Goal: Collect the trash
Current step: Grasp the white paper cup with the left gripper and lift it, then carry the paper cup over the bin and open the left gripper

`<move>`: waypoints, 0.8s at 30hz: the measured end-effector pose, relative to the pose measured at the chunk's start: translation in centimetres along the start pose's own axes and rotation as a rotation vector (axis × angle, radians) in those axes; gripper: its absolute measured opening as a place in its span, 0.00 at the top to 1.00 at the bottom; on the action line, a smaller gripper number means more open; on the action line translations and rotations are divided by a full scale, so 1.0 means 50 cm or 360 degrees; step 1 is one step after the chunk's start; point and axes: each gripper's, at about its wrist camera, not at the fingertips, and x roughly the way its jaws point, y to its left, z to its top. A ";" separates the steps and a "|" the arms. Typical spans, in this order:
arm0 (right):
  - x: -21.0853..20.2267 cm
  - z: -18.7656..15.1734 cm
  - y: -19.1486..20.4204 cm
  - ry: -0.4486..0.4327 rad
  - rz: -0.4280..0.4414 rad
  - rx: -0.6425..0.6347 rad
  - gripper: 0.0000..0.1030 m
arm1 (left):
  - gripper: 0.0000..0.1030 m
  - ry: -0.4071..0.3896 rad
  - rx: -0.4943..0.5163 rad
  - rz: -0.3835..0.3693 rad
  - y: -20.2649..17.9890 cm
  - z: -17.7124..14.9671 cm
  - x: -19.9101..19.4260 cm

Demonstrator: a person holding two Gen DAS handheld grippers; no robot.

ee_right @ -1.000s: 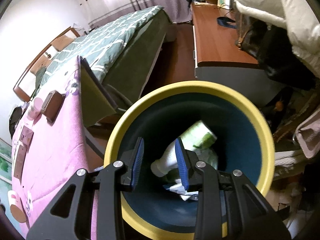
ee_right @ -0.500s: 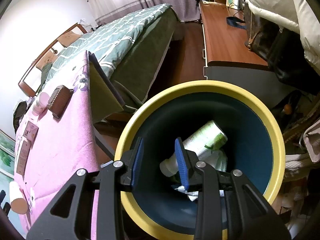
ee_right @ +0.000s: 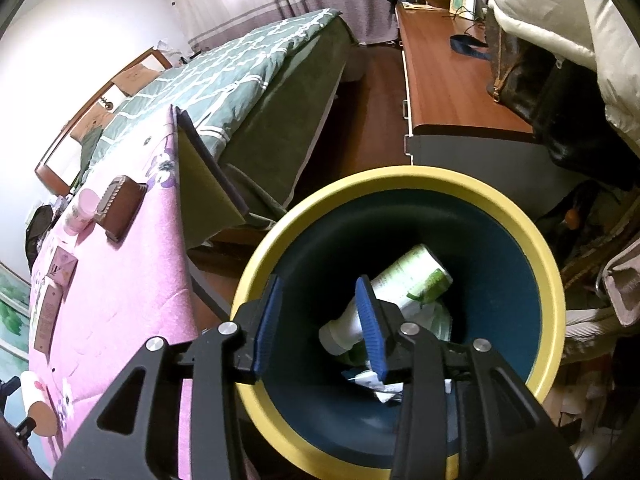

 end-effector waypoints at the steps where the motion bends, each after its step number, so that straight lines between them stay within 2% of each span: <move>1: 0.000 0.000 0.003 0.0000 0.0005 -0.0004 0.64 | 0.09 0.0006 0.0002 -0.0003 0.001 0.000 0.005; 5: 0.000 0.000 0.007 0.0004 0.0010 -0.0015 0.64 | 0.09 0.0018 -0.0004 -0.0034 0.010 0.004 0.024; 8: -0.001 0.000 0.006 0.0000 0.0009 -0.0010 0.64 | 0.09 0.0026 -0.0026 -0.0119 0.019 0.008 0.040; 11: -0.006 0.001 -0.004 -0.0008 0.0011 0.0004 0.64 | 0.18 0.0039 -0.0026 -0.0151 0.013 0.011 0.052; 13: -0.010 0.002 -0.012 -0.0019 0.0014 0.0014 0.64 | 0.18 0.0032 -0.0034 -0.0181 0.000 0.017 0.052; 18: -0.027 -0.001 -0.042 -0.0045 0.0016 0.0042 0.64 | 0.18 -0.0037 0.0018 -0.0192 -0.069 0.059 0.037; 24: -0.063 -0.011 -0.099 -0.0079 -0.0009 0.0083 0.64 | 0.18 -0.0112 0.0200 -0.0185 -0.196 0.158 0.043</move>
